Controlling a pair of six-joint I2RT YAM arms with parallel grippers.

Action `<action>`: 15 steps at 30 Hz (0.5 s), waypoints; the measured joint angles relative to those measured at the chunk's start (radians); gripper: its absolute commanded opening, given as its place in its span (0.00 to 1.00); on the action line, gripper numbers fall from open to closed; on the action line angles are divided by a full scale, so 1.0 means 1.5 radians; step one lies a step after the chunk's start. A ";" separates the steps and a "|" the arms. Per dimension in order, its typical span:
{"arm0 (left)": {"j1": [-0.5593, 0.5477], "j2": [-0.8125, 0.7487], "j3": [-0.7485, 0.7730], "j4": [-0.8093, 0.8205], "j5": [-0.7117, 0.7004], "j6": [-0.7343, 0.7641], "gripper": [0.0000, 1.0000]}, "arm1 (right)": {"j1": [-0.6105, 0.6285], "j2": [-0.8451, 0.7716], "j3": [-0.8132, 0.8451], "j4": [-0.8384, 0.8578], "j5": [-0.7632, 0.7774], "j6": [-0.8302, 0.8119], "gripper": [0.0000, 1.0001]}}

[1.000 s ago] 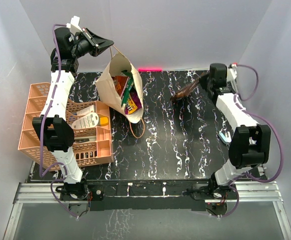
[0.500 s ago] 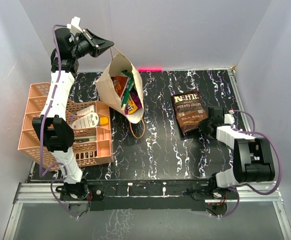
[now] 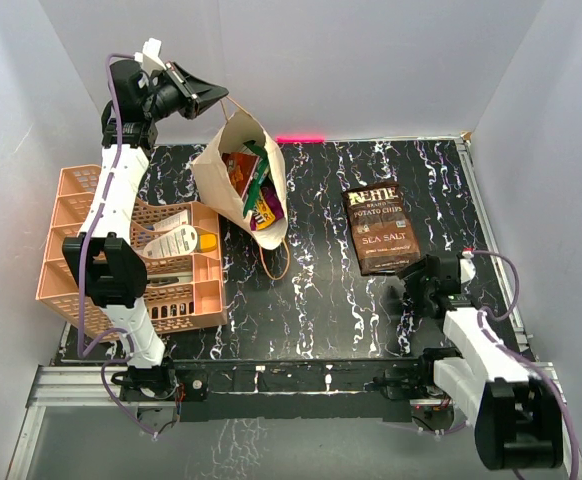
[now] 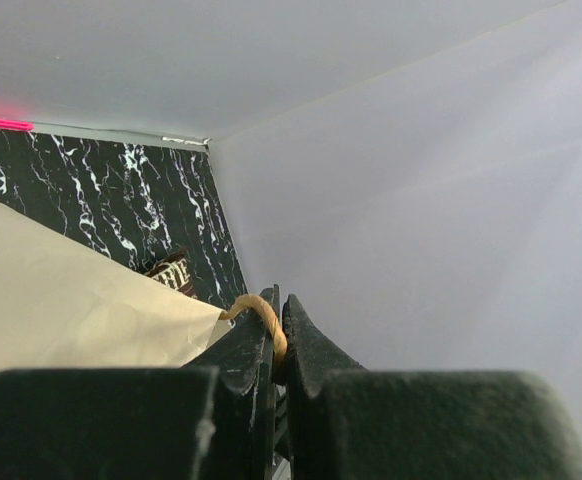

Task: Take the snacks out of the paper bag
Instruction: Place the snack at the center of the board.

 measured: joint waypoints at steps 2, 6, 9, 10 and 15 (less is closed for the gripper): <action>0.000 -0.002 -0.001 0.001 0.001 0.000 0.00 | 0.000 -0.054 -0.001 -0.037 -0.006 -0.025 0.73; 0.000 -0.003 -0.001 0.002 0.005 0.000 0.00 | 0.000 -0.133 0.046 -0.055 -0.071 -0.124 0.74; 0.000 -0.003 -0.001 0.002 0.005 0.000 0.00 | 0.002 -0.112 0.106 -0.041 -0.151 -0.186 0.75; 0.000 -0.004 -0.002 0.003 0.005 0.000 0.00 | 0.007 -0.092 0.130 -0.034 -0.180 -0.202 0.75; 0.000 -0.018 -0.025 0.005 0.005 0.000 0.00 | 0.156 0.010 0.203 -0.008 -0.196 -0.218 0.73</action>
